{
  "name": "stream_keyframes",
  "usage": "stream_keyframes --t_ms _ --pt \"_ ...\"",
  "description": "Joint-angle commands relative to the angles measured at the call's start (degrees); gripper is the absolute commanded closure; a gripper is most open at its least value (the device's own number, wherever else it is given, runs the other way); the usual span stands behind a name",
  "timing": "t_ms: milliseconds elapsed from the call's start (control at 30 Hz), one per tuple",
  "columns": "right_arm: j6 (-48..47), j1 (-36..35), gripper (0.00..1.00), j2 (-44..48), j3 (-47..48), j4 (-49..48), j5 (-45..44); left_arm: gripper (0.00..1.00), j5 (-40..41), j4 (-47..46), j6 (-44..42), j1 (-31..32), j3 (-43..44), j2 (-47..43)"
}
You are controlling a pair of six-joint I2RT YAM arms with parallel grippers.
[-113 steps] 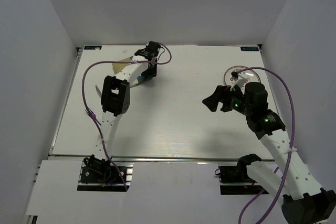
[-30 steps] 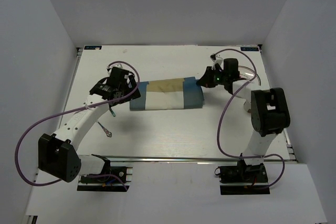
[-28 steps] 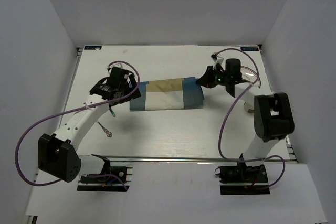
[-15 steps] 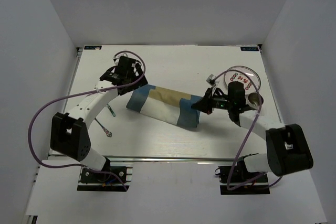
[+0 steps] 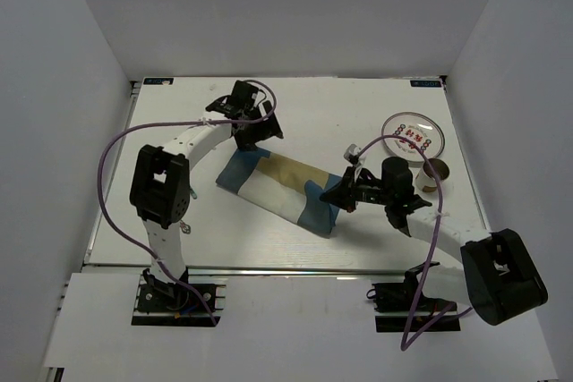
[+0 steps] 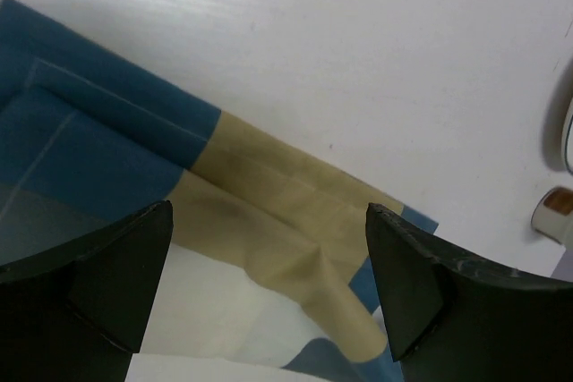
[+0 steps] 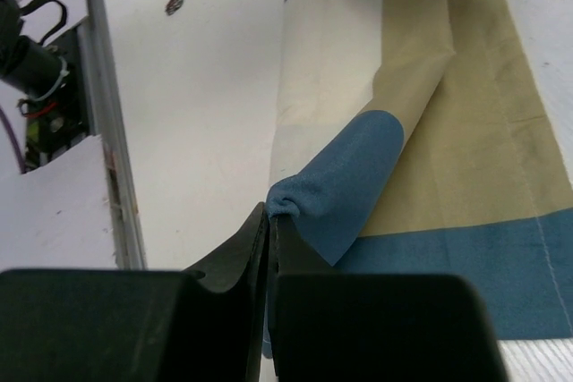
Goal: Set the dinner table for one person
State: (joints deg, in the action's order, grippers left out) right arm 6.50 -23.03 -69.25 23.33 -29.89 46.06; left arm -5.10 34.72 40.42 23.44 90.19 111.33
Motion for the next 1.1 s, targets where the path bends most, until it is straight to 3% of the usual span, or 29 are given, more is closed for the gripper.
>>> stream_keyframes --t_ms 0,300,567,700,733,767,833,900,1033,1067 --pt "-1.49 -1.05 1.0 1.14 0.66 -2.02 -5.54 0.02 -5.88 0.88 1.67 0.29 -2.03 -2.08" --pt "-1.75 -3.08 1.0 5.26 -2.58 -6.85 -6.15 0.12 -4.74 4.48 2.03 1.34 1.12 3.98" --pt "-1.14 -3.16 1.0 11.95 -7.42 -12.12 -8.09 0.2 -3.25 5.88 1.85 1.87 1.12 2.75" --pt "-0.35 -3.08 1.0 15.54 -9.44 -13.97 -9.67 0.48 -3.51 6.06 1.5 1.87 1.21 3.37" --pt "-0.44 -3.08 1.0 15.9 -9.62 -13.88 -10.2 0.73 -3.68 6.06 1.41 1.87 1.21 3.46" --pt "-0.52 -3.08 1.0 16.08 -9.53 -13.36 -11.68 0.87 -3.69 6.32 1.59 1.87 1.3 3.63" --pt "-0.44 -3.16 1.0 15.46 -9.01 -12.04 -13.8 1.0 -3.6 5.98 1.41 1.87 2.17 3.72" --pt "1.04 -3.08 1.0 12.41 -8.05 -12.21 -17.84 1.0 -3.6 5.8 0.63 1.87 4.28 3.98" --pt "1.93 -2.73 1.0 6.6 -1.9 -9.23 -26.18 1.0 -7.19 4.4 -2.45 1.17 15.69 8.88" --pt "2.02 -2.73 1.0 5.28 -0.15 -8.35 -30.12 1.0 -8.42 4.22 -3.24 1.17 22.07 10.21"
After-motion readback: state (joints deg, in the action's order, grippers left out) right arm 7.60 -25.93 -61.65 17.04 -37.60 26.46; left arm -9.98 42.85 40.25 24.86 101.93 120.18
